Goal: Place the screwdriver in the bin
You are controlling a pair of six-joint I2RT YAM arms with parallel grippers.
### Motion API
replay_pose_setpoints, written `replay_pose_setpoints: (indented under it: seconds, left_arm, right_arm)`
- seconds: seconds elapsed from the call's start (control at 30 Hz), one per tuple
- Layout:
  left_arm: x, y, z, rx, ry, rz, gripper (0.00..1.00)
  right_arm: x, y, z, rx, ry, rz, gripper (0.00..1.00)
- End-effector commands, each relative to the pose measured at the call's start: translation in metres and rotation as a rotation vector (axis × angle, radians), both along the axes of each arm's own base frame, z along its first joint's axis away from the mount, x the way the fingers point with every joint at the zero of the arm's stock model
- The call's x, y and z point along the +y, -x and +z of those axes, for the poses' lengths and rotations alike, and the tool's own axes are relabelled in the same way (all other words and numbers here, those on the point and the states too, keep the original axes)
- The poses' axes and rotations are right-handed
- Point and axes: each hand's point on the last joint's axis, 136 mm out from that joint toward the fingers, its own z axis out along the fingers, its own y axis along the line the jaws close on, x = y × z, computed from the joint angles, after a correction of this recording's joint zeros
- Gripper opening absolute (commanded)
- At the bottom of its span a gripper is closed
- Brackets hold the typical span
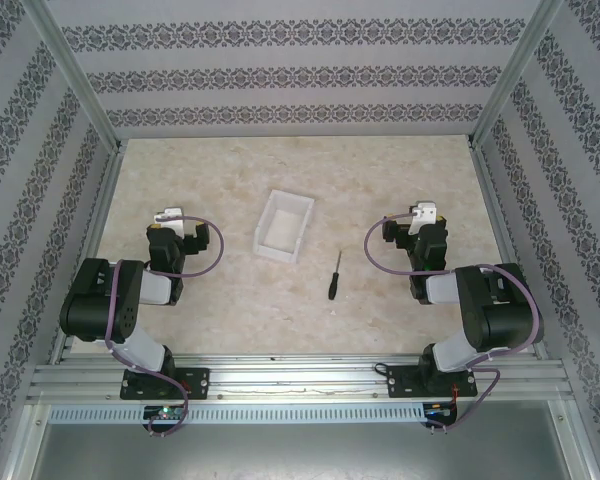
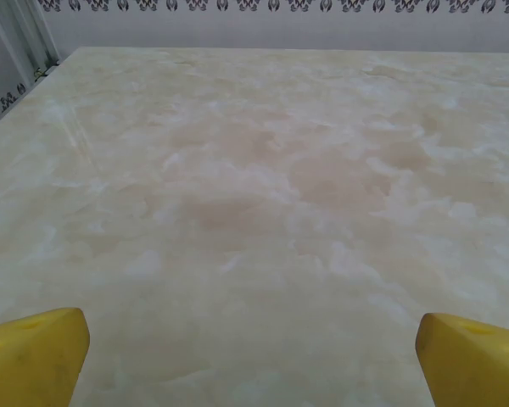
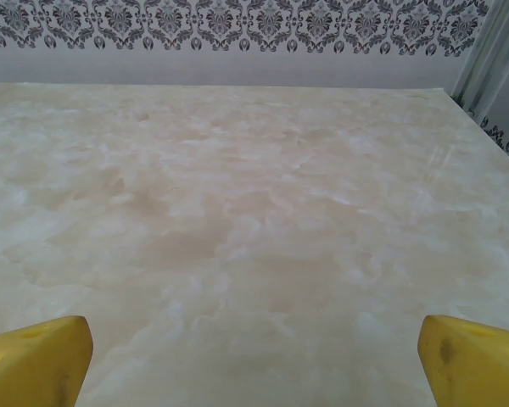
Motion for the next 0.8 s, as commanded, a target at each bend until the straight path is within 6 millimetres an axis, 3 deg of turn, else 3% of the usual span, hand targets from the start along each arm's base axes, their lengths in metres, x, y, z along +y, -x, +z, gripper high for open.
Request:
replay_pose_setpoints:
  seconds: [0.0,0.43,0.57,0.77]
  left_arm:
    - [0.001,-0.002,0.007,-0.016,0.006,-0.002,0.99]
    - [0.000,-0.002,0.007,-0.016,0.005,-0.009,0.99]
    - [-0.021,-0.006,0.004,0.009,0.001,-0.142,0.99]
    - [-0.023,-0.007,0.005,0.010,0.003,-0.154,0.99]
  right_arm:
    - [0.000,0.000,0.002,-0.019,0.015,0.003,0.98]
    - [0.000,0.000,0.003,-0.020,0.014,0.002,0.98]
    - [0.000,0.000,0.003,-0.020,0.011,0.006,0.98]
    - [0.000,0.000,0.003,-0.019,0.011,0.002,0.98]
